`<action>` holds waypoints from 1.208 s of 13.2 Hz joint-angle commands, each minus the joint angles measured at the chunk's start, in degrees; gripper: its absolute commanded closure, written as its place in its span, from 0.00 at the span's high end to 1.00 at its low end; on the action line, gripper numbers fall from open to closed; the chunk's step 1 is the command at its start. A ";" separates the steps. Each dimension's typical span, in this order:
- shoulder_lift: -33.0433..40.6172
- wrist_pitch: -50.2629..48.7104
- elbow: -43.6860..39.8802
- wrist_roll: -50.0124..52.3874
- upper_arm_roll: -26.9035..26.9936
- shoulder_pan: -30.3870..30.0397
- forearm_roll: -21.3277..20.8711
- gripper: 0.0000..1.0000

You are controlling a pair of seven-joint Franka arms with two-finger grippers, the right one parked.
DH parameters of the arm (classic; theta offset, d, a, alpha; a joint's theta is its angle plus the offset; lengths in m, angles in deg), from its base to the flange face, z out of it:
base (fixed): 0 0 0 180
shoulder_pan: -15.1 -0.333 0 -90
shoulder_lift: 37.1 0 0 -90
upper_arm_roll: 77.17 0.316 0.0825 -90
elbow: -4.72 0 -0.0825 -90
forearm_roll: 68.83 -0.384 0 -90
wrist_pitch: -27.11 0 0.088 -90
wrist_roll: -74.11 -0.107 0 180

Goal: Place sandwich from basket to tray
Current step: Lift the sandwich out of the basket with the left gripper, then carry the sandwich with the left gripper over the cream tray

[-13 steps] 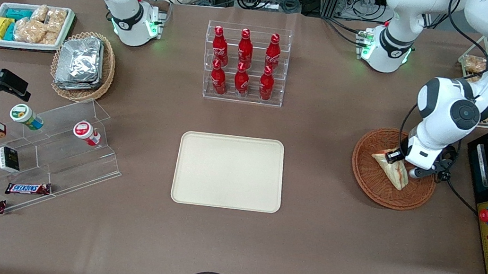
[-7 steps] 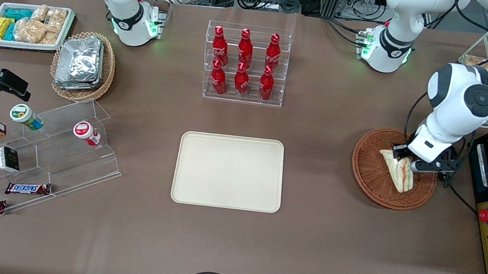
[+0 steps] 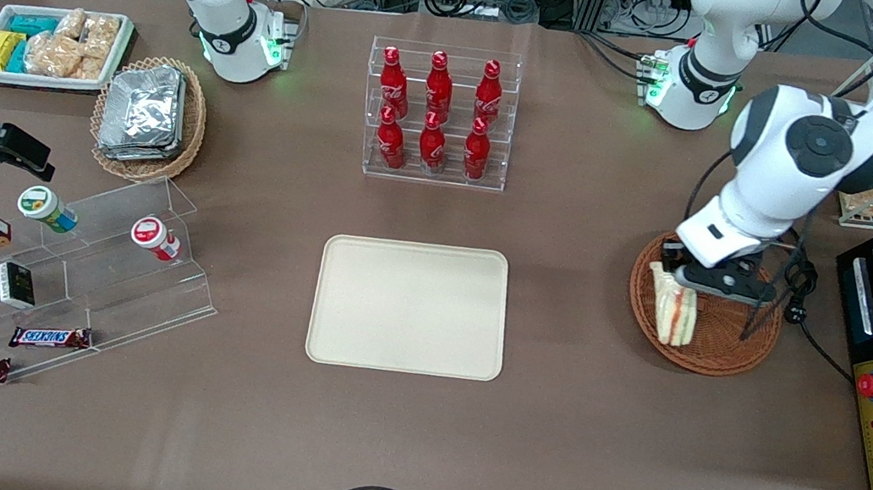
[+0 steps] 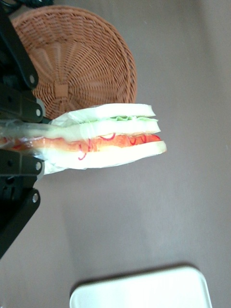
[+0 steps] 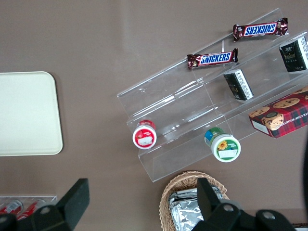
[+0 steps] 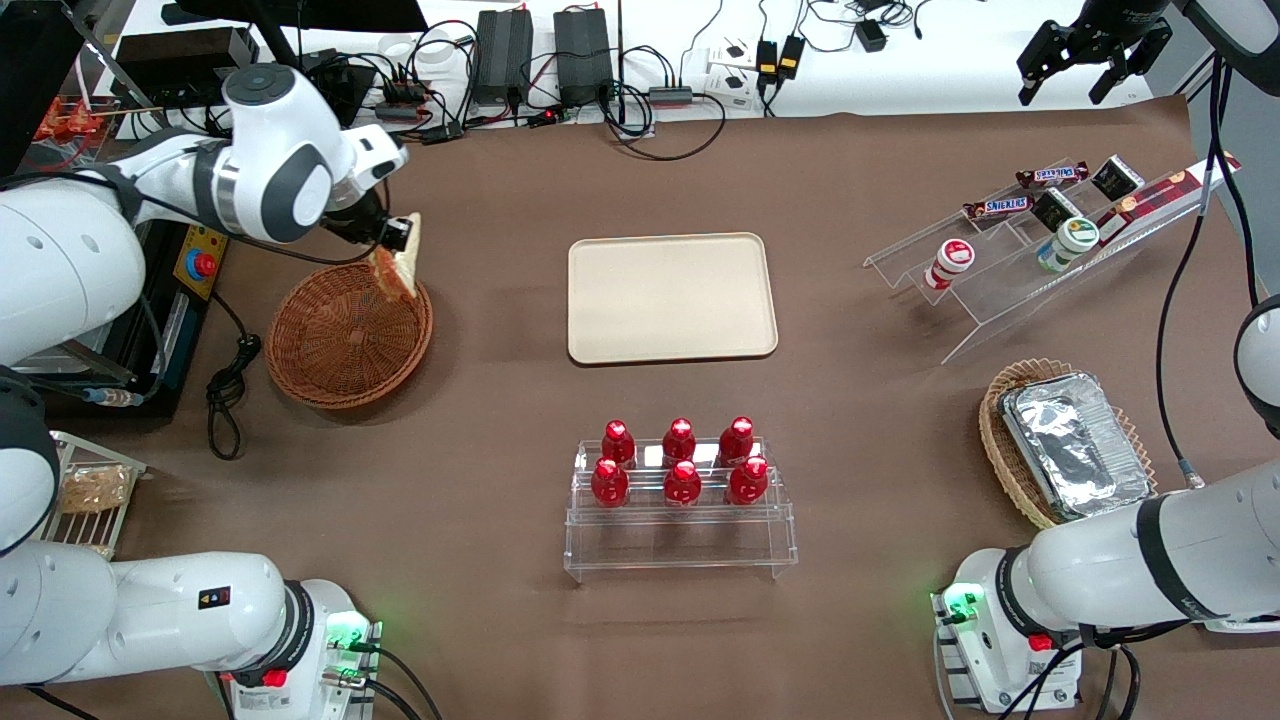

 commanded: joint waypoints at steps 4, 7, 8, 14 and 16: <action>-6.06 -3.24 -7.65 0.33 -7.42 -0.27 -2.97 0.15; -9.04 -3.51 -10.37 8.57 -10.94 1.39 -5.94 0.15; -11.75 -3.59 -12.39 13.04 -11.03 3.49 -8.48 0.15; -26.44 -5.53 -25.04 29.51 -10.95 12.20 -18.09 0.14; -29.78 -6.93 -28.65 30.92 -10.86 13.79 -18.53 0.14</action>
